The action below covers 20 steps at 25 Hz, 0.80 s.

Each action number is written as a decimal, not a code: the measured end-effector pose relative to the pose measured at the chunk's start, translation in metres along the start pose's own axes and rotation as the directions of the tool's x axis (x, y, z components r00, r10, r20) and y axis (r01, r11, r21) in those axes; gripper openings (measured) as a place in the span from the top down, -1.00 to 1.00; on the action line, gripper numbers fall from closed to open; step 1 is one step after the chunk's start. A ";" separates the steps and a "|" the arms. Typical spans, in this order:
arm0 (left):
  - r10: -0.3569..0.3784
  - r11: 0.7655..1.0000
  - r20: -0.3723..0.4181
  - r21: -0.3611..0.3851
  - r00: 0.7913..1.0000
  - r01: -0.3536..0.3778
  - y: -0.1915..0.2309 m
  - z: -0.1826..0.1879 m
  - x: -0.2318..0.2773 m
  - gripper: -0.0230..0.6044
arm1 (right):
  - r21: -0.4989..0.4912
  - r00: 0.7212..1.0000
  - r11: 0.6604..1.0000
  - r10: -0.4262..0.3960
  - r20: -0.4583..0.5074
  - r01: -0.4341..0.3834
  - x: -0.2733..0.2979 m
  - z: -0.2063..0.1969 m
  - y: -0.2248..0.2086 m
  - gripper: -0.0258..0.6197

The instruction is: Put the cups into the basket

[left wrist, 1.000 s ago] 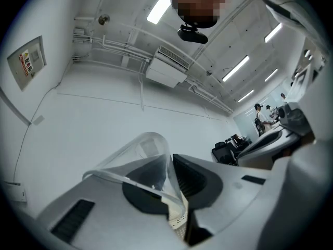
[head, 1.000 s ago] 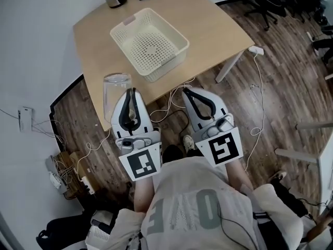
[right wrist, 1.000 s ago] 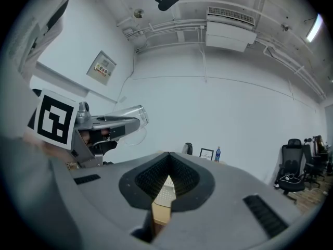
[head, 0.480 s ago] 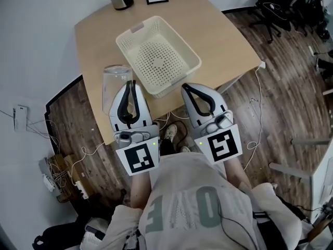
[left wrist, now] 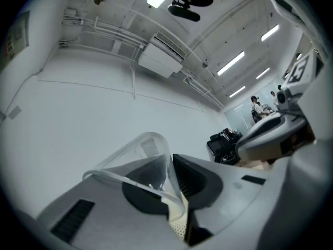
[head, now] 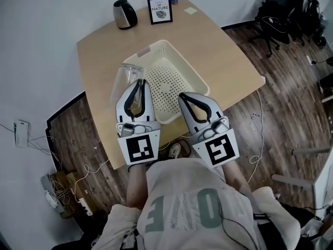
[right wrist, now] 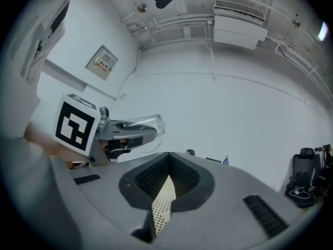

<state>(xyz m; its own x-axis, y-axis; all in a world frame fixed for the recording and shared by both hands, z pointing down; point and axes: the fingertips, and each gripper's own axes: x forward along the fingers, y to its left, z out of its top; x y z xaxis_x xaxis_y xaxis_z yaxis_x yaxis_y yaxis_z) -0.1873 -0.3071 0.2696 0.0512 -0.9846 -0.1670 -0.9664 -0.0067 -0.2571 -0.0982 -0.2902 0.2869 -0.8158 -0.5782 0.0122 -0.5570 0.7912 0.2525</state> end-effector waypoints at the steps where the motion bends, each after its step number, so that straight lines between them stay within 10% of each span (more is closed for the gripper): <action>1: -0.023 1.000 -0.029 0.018 0.999 0.023 0.000 -0.008 0.010 0.80 | 0.002 1.000 1.000 -0.003 -0.009 0.003 0.003 -0.002 -0.003 0.92; 6: -0.138 0.986 -0.198 0.061 0.971 0.152 -0.015 -0.052 0.045 0.80 | 0.015 0.999 1.000 -0.022 -0.040 0.022 0.015 -0.011 -0.014 0.93; 11: -0.238 0.962 -0.372 0.039 0.897 0.271 -0.026 -0.100 0.075 0.80 | 0.027 0.997 0.998 -0.053 -0.062 0.055 0.024 -0.017 -0.023 0.92; 20: -0.349 0.854 -0.653 0.074 0.672 0.516 -0.036 -0.171 0.108 0.80 | 0.029 0.988 0.994 -0.101 -0.114 0.105 0.022 -0.031 -0.032 0.93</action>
<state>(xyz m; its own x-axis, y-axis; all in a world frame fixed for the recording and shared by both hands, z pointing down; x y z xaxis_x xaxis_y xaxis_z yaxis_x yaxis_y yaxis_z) -0.1898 -0.4428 0.4237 0.2073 -0.7734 0.5991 -0.7798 -0.5004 -0.3762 -0.0937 -0.3343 0.3097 -0.7325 -0.6739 0.0966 -0.6437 0.7317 0.2241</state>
